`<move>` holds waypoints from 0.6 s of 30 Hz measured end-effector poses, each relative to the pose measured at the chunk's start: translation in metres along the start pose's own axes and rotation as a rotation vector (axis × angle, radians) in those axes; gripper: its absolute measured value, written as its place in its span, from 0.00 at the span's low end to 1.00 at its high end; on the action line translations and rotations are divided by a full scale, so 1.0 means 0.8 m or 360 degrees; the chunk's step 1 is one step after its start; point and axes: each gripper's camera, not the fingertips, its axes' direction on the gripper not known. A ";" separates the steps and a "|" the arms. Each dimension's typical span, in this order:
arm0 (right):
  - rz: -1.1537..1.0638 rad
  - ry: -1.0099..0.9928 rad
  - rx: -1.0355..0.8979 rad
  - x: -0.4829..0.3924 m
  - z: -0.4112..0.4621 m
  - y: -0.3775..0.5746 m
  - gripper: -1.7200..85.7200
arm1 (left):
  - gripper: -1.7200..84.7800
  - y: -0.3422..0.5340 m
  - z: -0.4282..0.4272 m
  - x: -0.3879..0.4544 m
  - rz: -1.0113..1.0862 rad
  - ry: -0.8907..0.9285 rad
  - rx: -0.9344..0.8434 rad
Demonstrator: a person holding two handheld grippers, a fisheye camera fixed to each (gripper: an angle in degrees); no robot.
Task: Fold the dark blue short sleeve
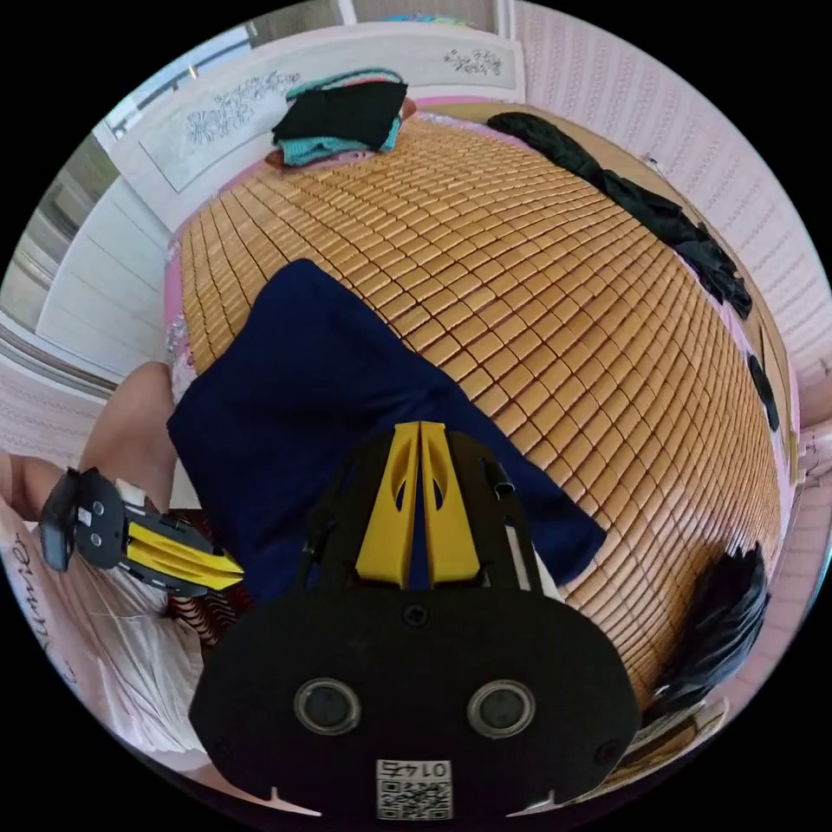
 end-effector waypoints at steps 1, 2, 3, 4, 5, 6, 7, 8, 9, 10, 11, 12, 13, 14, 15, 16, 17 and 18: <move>0.0101 -0.0006 0.0077 0.010 -0.022 0.035 0.03 | 0.07 -0.001 -0.004 0.008 0.0018 0.0014 0.0053; 0.0229 0.0021 0.0115 0.020 -0.040 0.073 0.03 | 0.08 -0.002 -0.006 0.012 0.0027 0.0022 0.0083; 0.0305 0.0035 0.0121 0.025 -0.047 0.092 0.04 | 0.09 -0.005 -0.008 0.020 0.0049 0.0027 0.0154; 0.0430 0.0031 0.0107 0.034 -0.057 0.130 0.06 | 0.11 -0.009 -0.008 0.028 0.0080 0.0019 0.0237; 0.0549 0.0013 0.0062 0.041 -0.062 0.163 0.10 | 0.12 -0.011 -0.006 0.033 0.0099 0.0017 0.0275; 0.0597 -0.0003 0.0031 0.043 -0.062 0.178 0.11 | 0.13 -0.017 0.000 0.042 0.0134 0.0003 0.0313; 0.0669 -0.0024 -0.0027 0.047 -0.061 0.203 0.13 | 0.15 -0.026 0.009 0.051 0.0167 -0.0014 0.0304; 0.0735 -0.0030 -0.0072 0.051 -0.058 0.224 0.13 | 0.16 -0.031 0.015 0.056 0.0183 -0.0017 0.0292; 0.0767 -0.0035 -0.0093 0.054 -0.056 0.232 0.14 | 0.17 -0.041 0.026 0.065 0.0229 -0.0002 0.0272; 0.0817 -0.0056 -0.0140 0.061 -0.050 0.246 0.14 | 0.17 -0.050 0.036 0.074 0.0266 0.0010 0.0262; 0.0862 -0.0085 -0.0188 0.070 -0.044 0.256 0.14 | 0.18 -0.054 0.041 0.079 0.0284 0.0010 0.0263; 0.0872 -0.0114 -0.0214 0.074 -0.042 0.260 0.13 | 0.18 -0.062 0.051 0.088 0.0330 0.0015 0.0256; 0.0878 -0.0096 -0.0179 0.081 -0.049 0.265 0.11 | 0.19 -0.070 0.062 0.097 0.0377 0.0026 0.0223; 0.0867 -0.0135 -0.0146 0.090 -0.056 0.270 0.08 | 0.20 -0.074 0.067 0.100 0.0393 0.0036 0.0202; 0.0864 -0.0170 -0.0120 0.094 -0.059 0.273 0.06 | 0.21 -0.083 0.077 0.106 0.0408 0.0047 0.0169; 0.0872 -0.0260 -0.0079 0.105 -0.064 0.280 0.05 | 0.22 -0.091 0.085 0.111 0.0409 0.0048 0.0166; 0.0884 -0.0346 -0.0046 0.117 -0.067 0.288 0.04 | 0.22 -0.094 0.089 0.112 0.0402 0.0047 0.0164; 0.0893 -0.0385 -0.0029 0.122 -0.069 0.292 0.04 | 0.22 -0.102 0.096 0.114 0.0386 0.0057 0.0152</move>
